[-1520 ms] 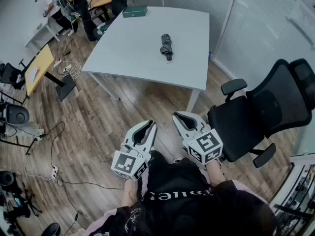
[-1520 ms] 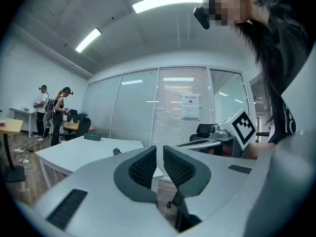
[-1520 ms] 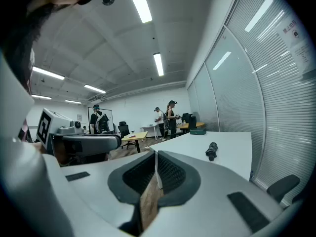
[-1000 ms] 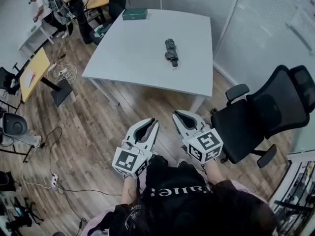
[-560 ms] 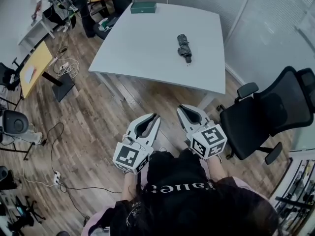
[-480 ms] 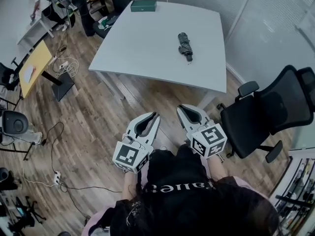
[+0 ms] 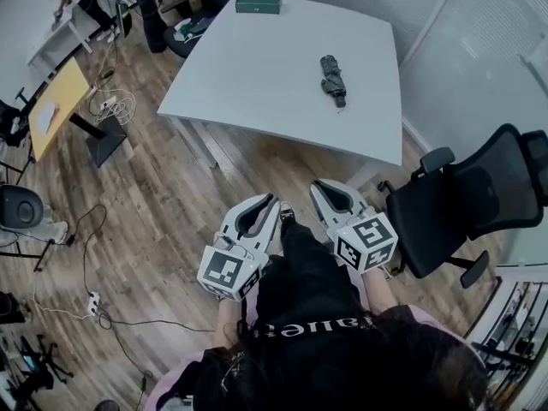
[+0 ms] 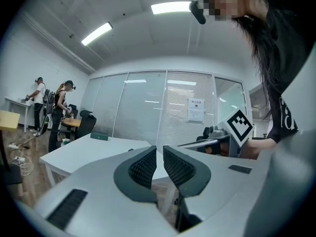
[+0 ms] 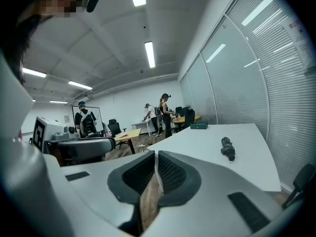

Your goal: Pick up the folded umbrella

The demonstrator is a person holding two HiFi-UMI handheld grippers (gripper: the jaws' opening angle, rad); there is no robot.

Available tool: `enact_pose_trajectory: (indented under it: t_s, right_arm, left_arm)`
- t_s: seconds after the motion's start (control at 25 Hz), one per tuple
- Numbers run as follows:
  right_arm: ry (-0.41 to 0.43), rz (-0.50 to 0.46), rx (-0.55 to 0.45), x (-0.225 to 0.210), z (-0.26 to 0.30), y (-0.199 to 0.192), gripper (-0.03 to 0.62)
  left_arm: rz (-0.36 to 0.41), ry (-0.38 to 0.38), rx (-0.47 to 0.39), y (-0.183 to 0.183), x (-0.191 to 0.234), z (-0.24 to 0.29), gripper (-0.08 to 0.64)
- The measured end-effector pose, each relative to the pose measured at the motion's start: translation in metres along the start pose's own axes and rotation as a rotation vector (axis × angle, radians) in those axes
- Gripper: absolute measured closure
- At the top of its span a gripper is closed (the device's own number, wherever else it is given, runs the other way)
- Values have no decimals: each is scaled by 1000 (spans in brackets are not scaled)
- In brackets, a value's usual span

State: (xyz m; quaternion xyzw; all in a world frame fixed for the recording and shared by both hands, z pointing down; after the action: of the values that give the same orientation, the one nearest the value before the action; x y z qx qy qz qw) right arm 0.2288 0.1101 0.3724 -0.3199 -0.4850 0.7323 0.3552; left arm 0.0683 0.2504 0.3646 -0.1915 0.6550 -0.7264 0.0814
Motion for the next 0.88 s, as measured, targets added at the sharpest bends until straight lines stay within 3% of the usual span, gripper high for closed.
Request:
enact_pose_trajectory:
  t_s: [0.36,0.88]
  right_arm:
    - [63,31,25,-2,69,2,560]
    - [170,32,50,-24,232,44,560]
  left_arm:
    - [-1,53,26,2,47,4,502]
    - [27,118,63,31,179,49,502]
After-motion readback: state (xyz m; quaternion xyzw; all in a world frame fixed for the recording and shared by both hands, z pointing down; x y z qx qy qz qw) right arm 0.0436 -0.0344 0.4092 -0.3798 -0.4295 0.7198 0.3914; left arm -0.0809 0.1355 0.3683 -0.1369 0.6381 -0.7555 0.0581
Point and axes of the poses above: the fingertips, and each gripper's own axes: z forward along the fingers, x to its left, y out of its top, the point moved 10 cm from there along -z, backward along the fingers, and after that the axes turned 12 degrees about -y, right-handed, at the moved point
